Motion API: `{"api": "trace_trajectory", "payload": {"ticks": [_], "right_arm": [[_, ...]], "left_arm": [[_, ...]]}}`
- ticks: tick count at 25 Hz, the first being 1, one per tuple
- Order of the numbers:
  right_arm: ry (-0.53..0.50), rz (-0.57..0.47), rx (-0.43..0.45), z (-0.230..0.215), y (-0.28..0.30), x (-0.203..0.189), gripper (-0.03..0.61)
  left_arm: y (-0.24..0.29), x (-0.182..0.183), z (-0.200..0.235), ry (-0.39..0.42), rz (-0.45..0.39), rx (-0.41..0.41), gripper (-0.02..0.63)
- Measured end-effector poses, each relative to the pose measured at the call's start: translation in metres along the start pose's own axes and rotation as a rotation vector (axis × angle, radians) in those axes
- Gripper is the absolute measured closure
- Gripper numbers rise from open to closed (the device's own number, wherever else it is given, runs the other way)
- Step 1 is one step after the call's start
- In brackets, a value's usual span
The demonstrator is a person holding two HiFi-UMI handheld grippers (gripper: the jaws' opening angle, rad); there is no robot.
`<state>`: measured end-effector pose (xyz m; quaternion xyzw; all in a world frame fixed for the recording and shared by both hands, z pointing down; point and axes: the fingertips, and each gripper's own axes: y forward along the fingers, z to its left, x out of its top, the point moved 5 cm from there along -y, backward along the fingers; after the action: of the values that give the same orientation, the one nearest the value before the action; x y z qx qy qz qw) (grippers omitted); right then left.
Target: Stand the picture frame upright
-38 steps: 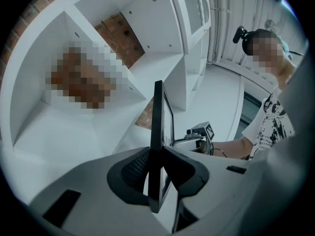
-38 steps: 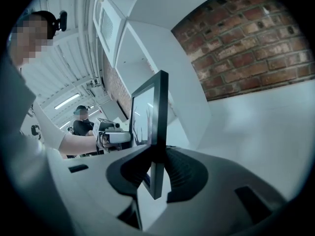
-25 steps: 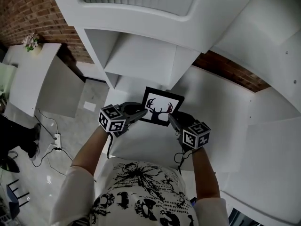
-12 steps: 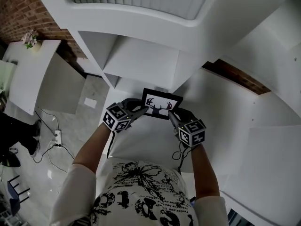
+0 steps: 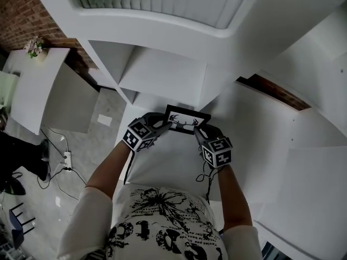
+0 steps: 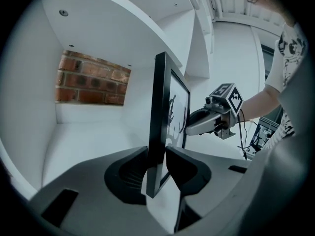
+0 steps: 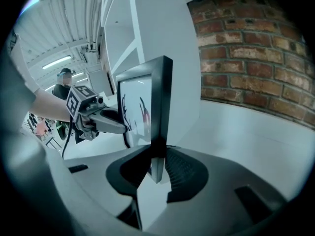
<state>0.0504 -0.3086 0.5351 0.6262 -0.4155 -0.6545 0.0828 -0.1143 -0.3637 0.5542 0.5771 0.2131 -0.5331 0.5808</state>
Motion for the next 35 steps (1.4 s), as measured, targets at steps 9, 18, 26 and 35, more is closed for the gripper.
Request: {"api": "trace_trajectory", "payload": {"ticks": [9, 18, 26, 35], "right_arm": [[-0.027, 0.010, -0.051, -0.002, 0.012, 0.003, 0.483], [-0.057, 0.000, -0.059, -0.003, 0.016, 0.007, 0.485], [-0.059, 0.003, -0.110, -0.001, 0.021, 0.013, 0.483], [-0.072, 0.010, -0.120, -0.003, 0.024, 0.014, 0.483]], "left_arm": [[0.005, -0.001, 0.013, -0.018, 0.024, 0.017, 0.474], [0.009, -0.001, 0.023, -0.047, 0.041, 0.039, 0.468], [0.007, 0.004, 0.033, -0.086, 0.042, 0.057, 0.462], [0.010, 0.007, 0.037, -0.084, 0.037, 0.046, 0.460]]}}
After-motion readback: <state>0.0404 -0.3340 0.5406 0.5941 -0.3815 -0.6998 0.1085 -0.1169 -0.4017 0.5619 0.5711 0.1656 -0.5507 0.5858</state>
